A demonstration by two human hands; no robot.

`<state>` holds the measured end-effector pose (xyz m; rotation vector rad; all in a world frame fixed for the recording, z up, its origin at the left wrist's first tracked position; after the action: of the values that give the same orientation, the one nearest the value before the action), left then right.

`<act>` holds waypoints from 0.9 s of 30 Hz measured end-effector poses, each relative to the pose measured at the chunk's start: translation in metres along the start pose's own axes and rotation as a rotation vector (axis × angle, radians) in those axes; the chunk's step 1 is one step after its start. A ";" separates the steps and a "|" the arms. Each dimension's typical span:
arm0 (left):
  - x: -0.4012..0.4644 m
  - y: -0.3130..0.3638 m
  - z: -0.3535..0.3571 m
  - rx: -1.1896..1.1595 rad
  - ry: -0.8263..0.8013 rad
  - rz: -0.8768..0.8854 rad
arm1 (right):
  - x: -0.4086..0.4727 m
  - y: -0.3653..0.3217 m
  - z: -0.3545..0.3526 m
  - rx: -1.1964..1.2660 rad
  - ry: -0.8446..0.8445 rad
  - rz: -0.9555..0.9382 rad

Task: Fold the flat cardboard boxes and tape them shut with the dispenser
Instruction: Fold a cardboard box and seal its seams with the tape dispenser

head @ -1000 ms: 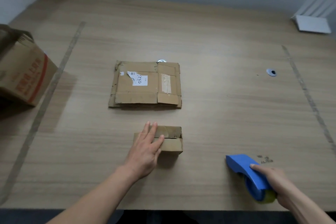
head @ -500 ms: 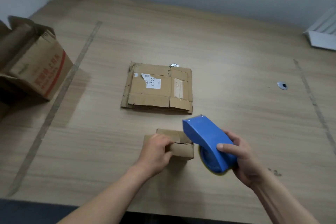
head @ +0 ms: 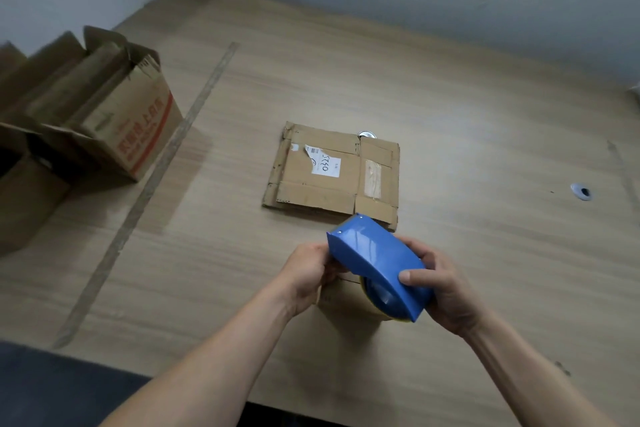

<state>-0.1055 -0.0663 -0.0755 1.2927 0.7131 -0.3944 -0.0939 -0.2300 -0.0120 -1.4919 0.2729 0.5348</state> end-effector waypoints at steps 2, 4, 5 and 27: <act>0.002 0.001 -0.003 0.040 0.036 0.010 | 0.002 0.005 0.000 -0.012 -0.013 0.011; 0.005 -0.001 -0.007 0.024 0.073 -0.013 | 0.003 0.008 -0.001 -0.017 -0.022 0.019; 0.007 -0.003 -0.008 -0.003 0.091 -0.031 | 0.003 0.009 -0.002 -0.023 -0.024 0.019; -0.003 -0.045 -0.065 -0.329 0.576 0.053 | -0.003 0.007 -0.057 -0.698 -0.112 0.113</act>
<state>-0.1531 -0.0154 -0.1130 1.1079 1.1691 0.1515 -0.0911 -0.2863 -0.0210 -2.1174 0.0793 0.8561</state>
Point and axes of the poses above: each hand's wrist, its own x-axis towards the middle knuckle, its own z-axis out of the palm, y = z × x, the point moved 10 cm from there along x, towards the middle knuckle, and after that the axes turned 11 degrees about y, right-handed, at the moved point
